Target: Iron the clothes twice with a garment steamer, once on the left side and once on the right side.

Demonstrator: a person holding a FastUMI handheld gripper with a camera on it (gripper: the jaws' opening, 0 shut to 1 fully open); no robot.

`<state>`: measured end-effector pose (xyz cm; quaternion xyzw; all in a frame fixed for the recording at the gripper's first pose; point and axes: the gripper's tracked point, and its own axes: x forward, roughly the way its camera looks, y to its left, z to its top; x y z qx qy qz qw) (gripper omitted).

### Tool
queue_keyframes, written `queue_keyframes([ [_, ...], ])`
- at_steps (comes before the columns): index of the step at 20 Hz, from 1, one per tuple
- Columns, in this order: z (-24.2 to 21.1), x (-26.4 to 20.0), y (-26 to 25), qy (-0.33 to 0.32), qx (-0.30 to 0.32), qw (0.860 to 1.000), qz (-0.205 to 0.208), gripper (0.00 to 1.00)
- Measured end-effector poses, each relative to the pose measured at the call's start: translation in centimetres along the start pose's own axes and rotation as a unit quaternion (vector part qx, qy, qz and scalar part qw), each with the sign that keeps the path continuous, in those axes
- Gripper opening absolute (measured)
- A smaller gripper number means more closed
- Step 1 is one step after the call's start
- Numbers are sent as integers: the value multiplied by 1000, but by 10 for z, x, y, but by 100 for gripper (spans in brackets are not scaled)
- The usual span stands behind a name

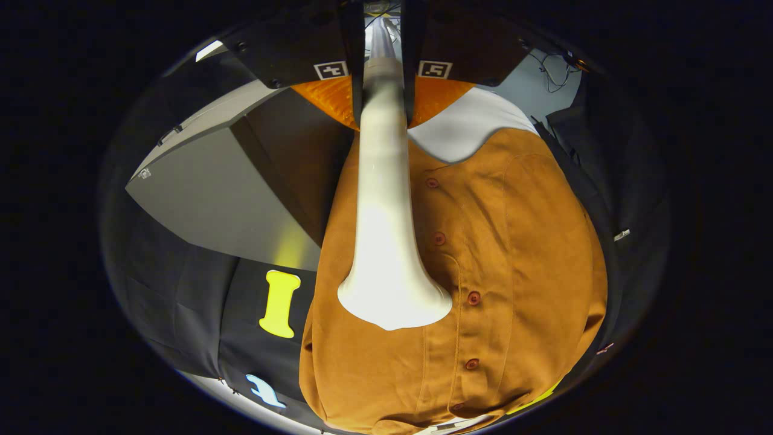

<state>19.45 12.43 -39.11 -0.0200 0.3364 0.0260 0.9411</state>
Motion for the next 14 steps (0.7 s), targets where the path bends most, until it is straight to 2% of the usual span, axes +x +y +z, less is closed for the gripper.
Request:
queue_keyframes([
  [4, -9, -4, 1, 5, 4, 1000, 4, 27],
  [7, -2, -23, -1, -16, 6, 1000, 6, 27],
  [14, 53, -83, -11, -105, 34, 994, 4, 27],
])
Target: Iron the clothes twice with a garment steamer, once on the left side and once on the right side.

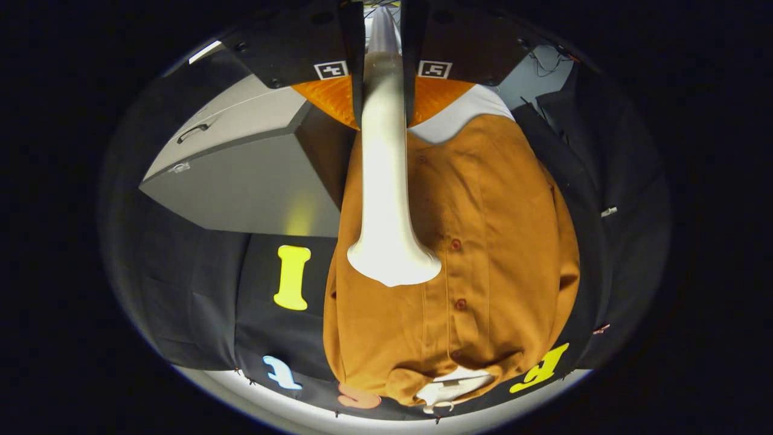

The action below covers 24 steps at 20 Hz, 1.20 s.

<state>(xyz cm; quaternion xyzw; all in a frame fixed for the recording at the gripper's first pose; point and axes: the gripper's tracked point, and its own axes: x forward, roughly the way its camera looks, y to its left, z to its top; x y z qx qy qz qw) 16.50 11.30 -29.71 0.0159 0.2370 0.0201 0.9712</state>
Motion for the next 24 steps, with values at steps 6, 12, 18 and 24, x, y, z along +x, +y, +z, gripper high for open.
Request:
queue_keyframes([
  [6, 89, -42, 19, -90, 7, 996, 11, 27],
  [12, 158, -60, 68, -157, -12, 987, 34, 27],
  [18, 166, -40, 127, -167, -36, 984, 51, 27],
  [24, 156, -11, 166, -169, -82, 981, 41, 27],
])
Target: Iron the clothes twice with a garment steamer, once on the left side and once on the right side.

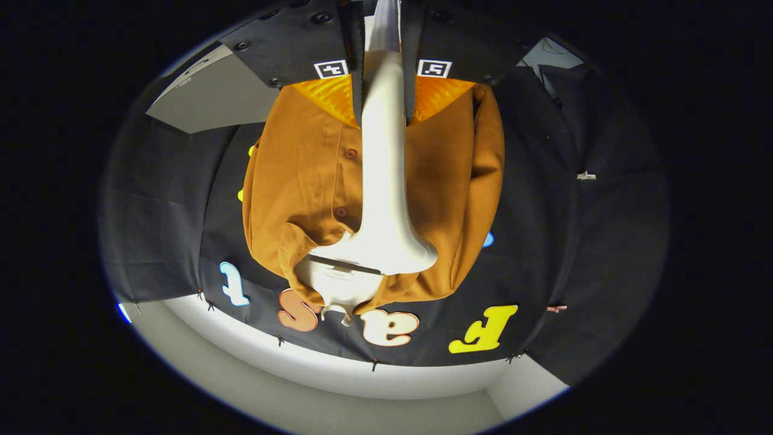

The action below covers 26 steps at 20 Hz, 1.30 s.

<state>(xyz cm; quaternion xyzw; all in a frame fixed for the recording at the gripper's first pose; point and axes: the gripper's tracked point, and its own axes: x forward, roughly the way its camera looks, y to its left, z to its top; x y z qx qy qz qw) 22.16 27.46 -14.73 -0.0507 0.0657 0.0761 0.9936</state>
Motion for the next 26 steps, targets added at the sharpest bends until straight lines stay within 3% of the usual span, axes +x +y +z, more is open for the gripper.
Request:
queue_keyframes([
  [10, -69, 36, 8, 62, -42, 997, -24, 27],
  [26, -186, 20, -10, 148, -73, 986, -22, 27],
])
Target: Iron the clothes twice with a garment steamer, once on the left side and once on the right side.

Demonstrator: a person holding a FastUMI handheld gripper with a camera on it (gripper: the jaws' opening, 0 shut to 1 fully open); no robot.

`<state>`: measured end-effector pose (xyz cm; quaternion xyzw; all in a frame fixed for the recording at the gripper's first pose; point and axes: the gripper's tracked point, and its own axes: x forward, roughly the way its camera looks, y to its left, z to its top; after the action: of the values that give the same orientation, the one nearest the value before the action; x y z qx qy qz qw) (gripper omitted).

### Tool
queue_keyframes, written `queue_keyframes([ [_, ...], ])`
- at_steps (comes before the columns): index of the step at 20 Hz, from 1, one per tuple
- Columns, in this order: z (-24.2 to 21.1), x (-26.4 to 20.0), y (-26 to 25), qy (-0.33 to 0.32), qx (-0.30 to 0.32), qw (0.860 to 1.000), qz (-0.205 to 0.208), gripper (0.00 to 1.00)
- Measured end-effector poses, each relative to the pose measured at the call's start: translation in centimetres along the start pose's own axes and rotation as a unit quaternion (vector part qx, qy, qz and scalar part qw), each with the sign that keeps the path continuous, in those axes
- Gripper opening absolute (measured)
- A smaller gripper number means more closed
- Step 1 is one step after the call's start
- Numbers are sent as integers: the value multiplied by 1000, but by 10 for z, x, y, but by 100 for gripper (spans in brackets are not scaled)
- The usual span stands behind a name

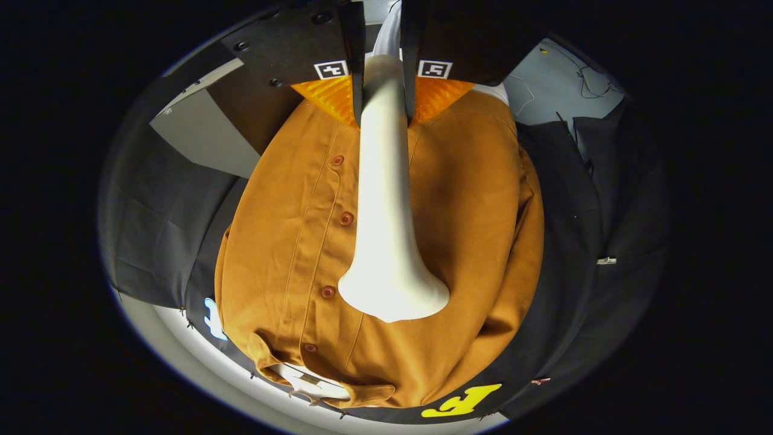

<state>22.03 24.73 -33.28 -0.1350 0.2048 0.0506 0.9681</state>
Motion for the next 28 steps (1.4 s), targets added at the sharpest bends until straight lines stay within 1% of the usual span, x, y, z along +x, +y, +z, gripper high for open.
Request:
queue_keyframes([
  [9, -57, -3, 8, 48, -12, 998, 24, 27],
  [15, -77, -21, 6, 53, -11, 997, 47, 27],
  [19, -77, -39, -2, 45, -1, 997, 57, 27],
  [22, -68, -54, -16, 33, 16, 998, 58, 27],
  [28, -34, -81, -62, -4, 54, 998, 41, 27],
])
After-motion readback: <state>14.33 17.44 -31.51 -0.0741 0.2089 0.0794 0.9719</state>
